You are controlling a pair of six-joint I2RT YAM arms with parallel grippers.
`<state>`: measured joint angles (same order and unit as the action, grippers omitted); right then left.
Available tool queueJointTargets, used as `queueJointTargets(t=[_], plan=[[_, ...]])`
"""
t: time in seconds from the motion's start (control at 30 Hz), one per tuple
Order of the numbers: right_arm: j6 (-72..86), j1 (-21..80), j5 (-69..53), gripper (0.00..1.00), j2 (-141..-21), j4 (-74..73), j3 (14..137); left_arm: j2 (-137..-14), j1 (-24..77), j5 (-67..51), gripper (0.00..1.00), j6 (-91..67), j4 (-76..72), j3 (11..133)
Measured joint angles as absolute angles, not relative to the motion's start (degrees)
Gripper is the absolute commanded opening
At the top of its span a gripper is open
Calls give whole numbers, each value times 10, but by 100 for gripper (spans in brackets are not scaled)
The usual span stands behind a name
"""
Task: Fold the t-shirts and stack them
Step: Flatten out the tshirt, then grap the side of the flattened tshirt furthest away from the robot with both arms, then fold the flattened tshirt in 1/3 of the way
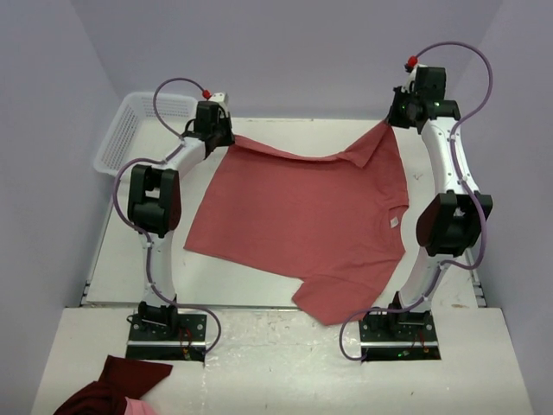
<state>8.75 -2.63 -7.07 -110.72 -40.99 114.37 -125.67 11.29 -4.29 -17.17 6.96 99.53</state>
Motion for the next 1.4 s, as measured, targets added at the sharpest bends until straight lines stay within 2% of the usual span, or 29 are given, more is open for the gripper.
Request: queueJointTargets(t=[0.4,0.77,1.07,1.4], plan=[[125,-20,-44,0,-999,-458,1018,-1262,96,-27,0,-154,103,1004],[176,30,-20,0,-866,-487,839,-1260,91,-8,0,-157,148,935],[215,66,25,0,-845,-484,696,-1239,91,7,0,-159,158,901],[235,71,69,0,-805,-479,662,-1222,91,10,0,-172,157,892]])
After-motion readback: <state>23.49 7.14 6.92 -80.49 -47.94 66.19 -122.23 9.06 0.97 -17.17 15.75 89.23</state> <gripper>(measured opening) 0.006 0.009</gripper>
